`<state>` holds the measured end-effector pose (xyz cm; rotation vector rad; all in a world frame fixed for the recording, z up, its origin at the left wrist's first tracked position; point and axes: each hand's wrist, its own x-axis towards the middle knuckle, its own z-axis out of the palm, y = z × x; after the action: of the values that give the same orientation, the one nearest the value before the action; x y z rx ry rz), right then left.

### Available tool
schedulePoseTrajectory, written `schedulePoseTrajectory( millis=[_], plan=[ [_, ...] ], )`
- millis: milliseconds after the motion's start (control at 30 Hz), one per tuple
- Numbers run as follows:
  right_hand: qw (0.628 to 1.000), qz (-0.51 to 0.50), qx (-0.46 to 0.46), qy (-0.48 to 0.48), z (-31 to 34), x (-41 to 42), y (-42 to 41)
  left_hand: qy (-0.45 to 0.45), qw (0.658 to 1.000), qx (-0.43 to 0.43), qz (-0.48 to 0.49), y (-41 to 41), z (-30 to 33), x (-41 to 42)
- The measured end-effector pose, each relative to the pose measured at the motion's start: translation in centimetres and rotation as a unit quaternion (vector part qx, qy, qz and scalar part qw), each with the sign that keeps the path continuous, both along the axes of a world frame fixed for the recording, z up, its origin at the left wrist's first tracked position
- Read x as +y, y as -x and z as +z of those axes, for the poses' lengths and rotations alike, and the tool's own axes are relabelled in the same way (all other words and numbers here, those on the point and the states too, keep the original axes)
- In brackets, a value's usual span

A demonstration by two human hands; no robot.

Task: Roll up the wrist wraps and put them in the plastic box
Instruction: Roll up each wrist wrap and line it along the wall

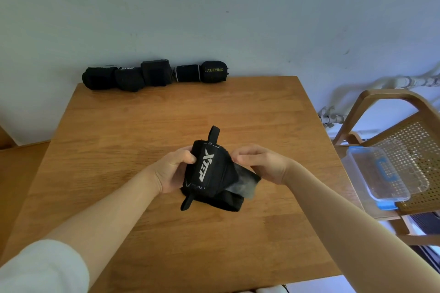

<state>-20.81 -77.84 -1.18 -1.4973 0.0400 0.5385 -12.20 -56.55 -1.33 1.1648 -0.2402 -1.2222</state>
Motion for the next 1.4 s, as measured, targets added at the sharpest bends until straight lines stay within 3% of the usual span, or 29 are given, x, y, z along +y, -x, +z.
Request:
schedulePoseTrajectory(
  millis=[100,200,300,500,667,767,967,1133,1300,1400],
  plan=[
    [0.997,0.005,0.059,-0.048,0.0,-0.2,0.6,0.007,0.999,0.022,0.034,0.2,0.2,-0.1],
    [0.997,0.0,0.079,-0.003,0.1,-0.3,1.3,0.018,0.998,0.044,0.045,0.5,0.3,-0.4],
    [0.992,0.008,0.018,0.122,1.6,-0.8,1.6,0.027,0.998,0.059,0.015,1.5,0.2,-1.1],
    [0.939,0.09,-0.072,0.324,3.1,-3.2,2.8,0.038,0.996,0.087,-0.005,4.1,-0.4,-3.4],
    [0.956,0.04,-0.027,0.29,3.2,-5.0,4.4,0.036,0.998,0.047,-0.034,4.9,0.7,-5.3],
    [0.943,0.061,-0.034,0.325,3.2,-5.6,5.1,0.018,0.998,0.017,-0.058,5.5,1.0,-6.6],
    [0.95,0.034,-0.027,0.309,3.4,-7.9,6.9,-0.022,0.998,0.021,-0.052,6.5,1.4,-8.7],
    [0.953,0.013,-0.034,0.301,4.0,-8.5,7.1,-0.106,0.988,-0.114,-0.003,7.5,1.9,-9.9],
    [0.936,0.031,-0.06,0.344,4.6,-8.1,5.9,-0.095,0.993,-0.061,0.028,8.2,2.0,-9.7],
    [0.932,0.035,-0.077,0.354,4.4,-7.3,5.5,-0.104,0.989,-0.101,0.008,8.2,1.3,-9.3]
  ],
)
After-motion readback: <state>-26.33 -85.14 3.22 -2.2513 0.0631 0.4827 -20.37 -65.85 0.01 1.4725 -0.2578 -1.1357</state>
